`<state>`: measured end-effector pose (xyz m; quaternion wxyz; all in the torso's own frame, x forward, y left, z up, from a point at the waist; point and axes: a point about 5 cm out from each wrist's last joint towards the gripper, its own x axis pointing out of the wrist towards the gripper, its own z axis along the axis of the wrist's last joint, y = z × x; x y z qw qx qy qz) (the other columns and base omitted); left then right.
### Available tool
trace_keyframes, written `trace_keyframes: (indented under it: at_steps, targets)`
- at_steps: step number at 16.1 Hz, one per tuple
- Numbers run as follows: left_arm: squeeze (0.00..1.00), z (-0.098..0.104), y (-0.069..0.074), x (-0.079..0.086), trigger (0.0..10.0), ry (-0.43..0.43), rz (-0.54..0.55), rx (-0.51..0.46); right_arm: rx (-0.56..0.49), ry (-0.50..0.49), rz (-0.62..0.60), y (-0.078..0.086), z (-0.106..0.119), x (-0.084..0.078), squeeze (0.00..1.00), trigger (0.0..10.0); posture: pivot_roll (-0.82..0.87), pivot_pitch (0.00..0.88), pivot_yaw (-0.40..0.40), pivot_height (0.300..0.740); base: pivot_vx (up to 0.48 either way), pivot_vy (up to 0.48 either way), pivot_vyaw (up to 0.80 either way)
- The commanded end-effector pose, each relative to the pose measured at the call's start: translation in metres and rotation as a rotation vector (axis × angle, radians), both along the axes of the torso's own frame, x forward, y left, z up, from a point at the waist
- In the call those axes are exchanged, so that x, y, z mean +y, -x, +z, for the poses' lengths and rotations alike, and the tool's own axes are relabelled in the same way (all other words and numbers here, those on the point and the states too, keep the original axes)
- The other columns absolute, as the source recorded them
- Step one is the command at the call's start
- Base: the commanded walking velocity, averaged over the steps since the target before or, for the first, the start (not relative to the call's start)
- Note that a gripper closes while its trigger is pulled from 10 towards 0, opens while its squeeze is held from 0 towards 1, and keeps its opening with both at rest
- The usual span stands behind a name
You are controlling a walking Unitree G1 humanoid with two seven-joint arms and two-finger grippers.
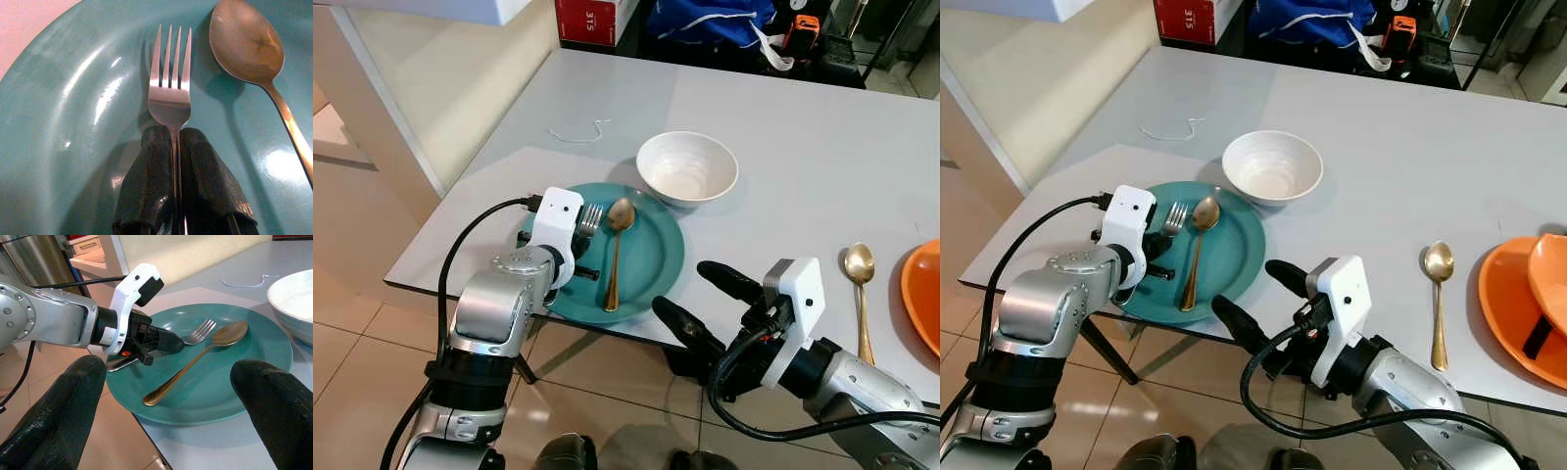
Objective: Setting the table
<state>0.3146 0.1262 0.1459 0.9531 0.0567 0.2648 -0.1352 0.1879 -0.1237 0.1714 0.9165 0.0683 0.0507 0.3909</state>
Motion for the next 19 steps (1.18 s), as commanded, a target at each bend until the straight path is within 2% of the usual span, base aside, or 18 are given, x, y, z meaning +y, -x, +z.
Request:
trace_keyframes:
  at_steps: [1, 2, 3, 5, 6, 8, 9, 10, 11, 19]
  targets:
    - [0.00, 0.0009, -0.0024, -0.0001, 10.0, -0.005, 0.004, -0.002, -0.016, 0.001, 0.002, 0.0021, 0.0025, 0.0013, 0.00, 10.0, 0.02, 0.114, -0.003, 0.740, 0.000, 0.000, 0.00]
    - [0.00, 0.0010, -0.0025, -0.0003, 10.0, -0.004, 0.003, -0.003, -0.017, 0.001, 0.002, 0.0020, 0.0025, 0.0014, 0.00, 10.0, 0.02, 0.114, -0.003, 0.740, 0.000, 0.000, 0.00]
    - [0.41, 0.0005, -0.0026, -0.0006, 10.0, 0.000, 0.001, -0.001, -0.017, 0.000, 0.001, 0.0020, 0.0022, 0.0018, 0.00, 10.0, 0.01, 0.111, -0.002, 0.740, 0.000, 0.000, 0.00]
    - [0.56, 0.0005, -0.0029, -0.0007, 10.0, 0.002, 0.001, 0.000, -0.018, 0.001, 0.001, 0.0018, 0.0020, 0.0020, 0.00, 10.0, 0.02, 0.111, -0.002, 0.740, 0.000, 0.000, 0.00]
    - [0.70, 0.0004, -0.0033, -0.0009, 10.0, 0.002, 0.001, 0.000, -0.018, 0.002, 0.000, 0.0015, 0.0020, 0.0020, 0.00, 10.0, 0.02, 0.111, -0.002, 0.740, 0.000, 0.000, 0.00]
    - [0.70, 0.0004, -0.0037, -0.0008, 10.0, 0.004, 0.002, 0.000, -0.019, 0.002, -0.002, 0.0011, 0.0020, 0.0019, 0.00, 10.0, 0.02, 0.110, 0.000, 0.740, 0.000, 0.000, 0.00]
    - [0.84, 0.0005, -0.0039, -0.0010, 10.0, 0.003, 0.001, 0.000, -0.019, 0.002, -0.002, 0.0009, 0.0019, 0.0021, 0.00, 10.0, 0.02, 0.110, 0.001, 0.740, 0.000, 0.000, 0.00]
    - [0.87, 0.0005, -0.0040, -0.0011, 10.0, 0.003, 0.000, -0.001, -0.019, 0.002, -0.002, 0.0008, 0.0019, 0.0021, 0.00, 10.0, 0.02, 0.110, 0.001, 0.740, 0.000, 0.000, 0.00]
    - [1.00, 0.0006, -0.0042, -0.0011, 10.0, 0.003, -0.001, 0.000, -0.019, 0.002, -0.003, 0.0007, 0.0018, 0.0021, 0.00, 10.0, 0.02, 0.110, 0.003, 0.740, 0.000, 0.000, 0.00]
    - [1.00, 0.0019, -0.0044, -0.0023, 10.0, 0.009, -0.007, -0.005, -0.022, 0.005, -0.006, 0.0005, 0.0019, 0.0014, 0.00, 10.0, 0.02, 0.107, 0.005, 0.740, 0.000, 0.000, 0.00]
